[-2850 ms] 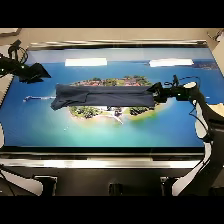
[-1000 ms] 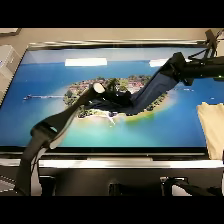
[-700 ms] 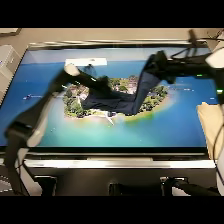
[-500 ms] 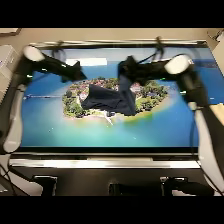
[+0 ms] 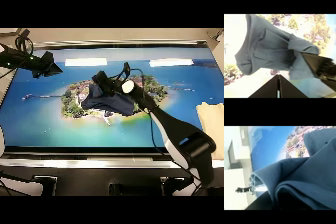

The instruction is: Fold the clothes and pants, and hang the long-sleeved shirts on hangers.

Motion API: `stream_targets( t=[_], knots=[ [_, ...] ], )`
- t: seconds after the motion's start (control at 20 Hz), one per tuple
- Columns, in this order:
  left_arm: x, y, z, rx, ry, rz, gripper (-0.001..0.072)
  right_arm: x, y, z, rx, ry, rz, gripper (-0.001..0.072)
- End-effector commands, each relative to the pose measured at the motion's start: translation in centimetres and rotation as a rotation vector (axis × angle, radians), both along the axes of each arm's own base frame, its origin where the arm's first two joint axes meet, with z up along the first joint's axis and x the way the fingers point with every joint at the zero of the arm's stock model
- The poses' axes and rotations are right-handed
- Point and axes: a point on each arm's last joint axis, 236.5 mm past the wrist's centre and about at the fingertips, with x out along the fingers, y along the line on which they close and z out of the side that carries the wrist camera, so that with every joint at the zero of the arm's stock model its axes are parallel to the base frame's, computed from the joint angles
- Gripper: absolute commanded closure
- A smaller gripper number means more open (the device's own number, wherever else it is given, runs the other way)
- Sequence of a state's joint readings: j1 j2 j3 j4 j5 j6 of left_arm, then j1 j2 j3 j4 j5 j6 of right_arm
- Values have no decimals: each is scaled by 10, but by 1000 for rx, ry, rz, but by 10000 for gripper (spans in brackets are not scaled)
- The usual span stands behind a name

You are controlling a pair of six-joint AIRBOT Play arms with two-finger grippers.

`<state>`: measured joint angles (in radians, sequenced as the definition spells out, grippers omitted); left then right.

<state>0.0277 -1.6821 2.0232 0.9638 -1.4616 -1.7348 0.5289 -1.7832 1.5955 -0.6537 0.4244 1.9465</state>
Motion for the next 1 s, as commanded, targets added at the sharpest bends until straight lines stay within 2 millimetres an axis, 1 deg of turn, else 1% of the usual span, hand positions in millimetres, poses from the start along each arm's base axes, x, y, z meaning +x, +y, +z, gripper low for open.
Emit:
stream_targets(
  t=[0.0,0.05,0.2,0.35,0.5,0.55,0.65,0.7,0.75,0.85,0.9,0.95],
  knots=[
    [-3,4,1,8,4,-5,693,11,10,-26,16,5,-65,689],
    [-3,4,1,7,4,-6,693,13,12,-31,16,6,-75,689],
    [-3,4,1,7,4,-6,693,23,7,-37,18,-11,-121,688],
    [-4,1,1,7,4,-11,693,31,2,-35,23,-34,-155,688],
    [-5,-4,1,7,4,-21,693,33,0,-35,22,-39,-163,676],
    [-6,-5,1,7,4,-24,693,33,0,-37,20,-38,-165,567],
    [-7,-9,1,7,4,-33,693,33,0,-39,20,-36,-166,241],
    [-7,-10,1,7,4,-34,693,33,1,-37,21,-36,-163,149],
    [-7,-11,1,7,4,-35,693,32,0,-33,21,-39,-158,134],
    [-7,-11,1,7,3,-36,693,35,-10,-17,15,-63,-144,57],
    [-7,-10,1,8,3,-35,693,37,-21,-5,6,-84,-134,25],
    [-7,-10,1,9,1,-37,693,40,-37,8,-8,-97,-115,25]
  ],
)
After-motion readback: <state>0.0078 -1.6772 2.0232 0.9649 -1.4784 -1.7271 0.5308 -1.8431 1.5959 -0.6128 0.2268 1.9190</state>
